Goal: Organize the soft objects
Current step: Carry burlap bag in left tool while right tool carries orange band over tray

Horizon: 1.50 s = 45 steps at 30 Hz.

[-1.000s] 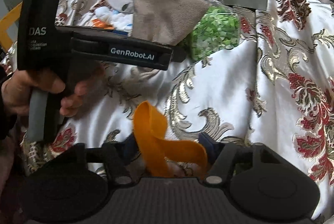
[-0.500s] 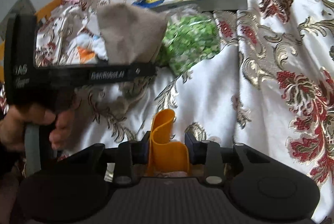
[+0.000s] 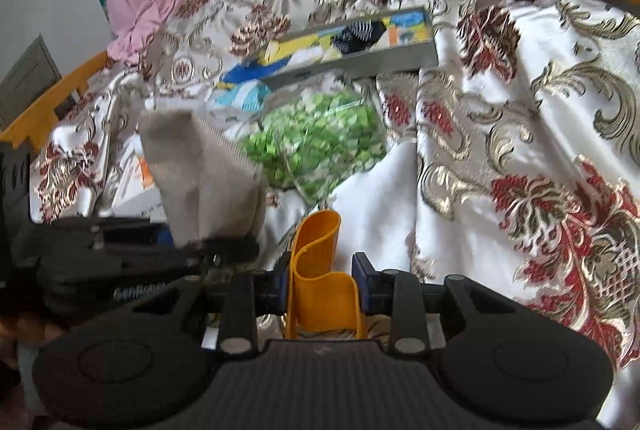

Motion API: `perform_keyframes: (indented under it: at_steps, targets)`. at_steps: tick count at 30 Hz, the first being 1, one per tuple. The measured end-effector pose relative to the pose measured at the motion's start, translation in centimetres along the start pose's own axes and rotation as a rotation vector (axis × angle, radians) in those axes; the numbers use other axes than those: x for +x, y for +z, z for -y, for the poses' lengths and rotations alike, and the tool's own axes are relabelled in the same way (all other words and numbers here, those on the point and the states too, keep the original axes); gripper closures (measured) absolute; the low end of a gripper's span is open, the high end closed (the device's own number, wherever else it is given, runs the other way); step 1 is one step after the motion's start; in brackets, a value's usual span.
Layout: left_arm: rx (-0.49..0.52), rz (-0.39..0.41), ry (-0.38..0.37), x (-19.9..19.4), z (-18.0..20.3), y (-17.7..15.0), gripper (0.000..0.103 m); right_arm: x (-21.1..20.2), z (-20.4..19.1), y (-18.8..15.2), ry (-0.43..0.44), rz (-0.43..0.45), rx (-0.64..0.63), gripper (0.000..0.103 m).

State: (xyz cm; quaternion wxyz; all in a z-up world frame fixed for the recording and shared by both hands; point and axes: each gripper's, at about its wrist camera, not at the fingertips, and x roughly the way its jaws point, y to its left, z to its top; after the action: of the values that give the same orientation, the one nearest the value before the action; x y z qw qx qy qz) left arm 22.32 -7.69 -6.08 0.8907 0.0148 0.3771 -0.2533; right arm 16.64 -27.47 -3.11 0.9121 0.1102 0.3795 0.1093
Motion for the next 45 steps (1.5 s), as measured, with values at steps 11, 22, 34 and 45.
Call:
perform_keyframes:
  at_steps: [11,22,34,45]
  targets:
    - [-0.021,0.089,0.014,-3.8,1.2,0.3,0.065,-2.6,0.1,0.5,0.015,0.141,0.003,0.069]
    - [-0.077,0.202,0.029,-5.9,0.7,6.0,0.065,-3.4,-1.0,5.9,0.075,0.249,-0.055,0.069]
    - [-0.134,0.243,0.122,-1.0,-8.9,17.9,0.065,6.8,-2.2,19.4,0.102,0.257,-0.118,0.068]
    - [-0.274,0.259,0.183,9.8,-21.0,25.4,0.065,23.2,-3.5,27.2,0.094,0.159,-0.071,0.068]
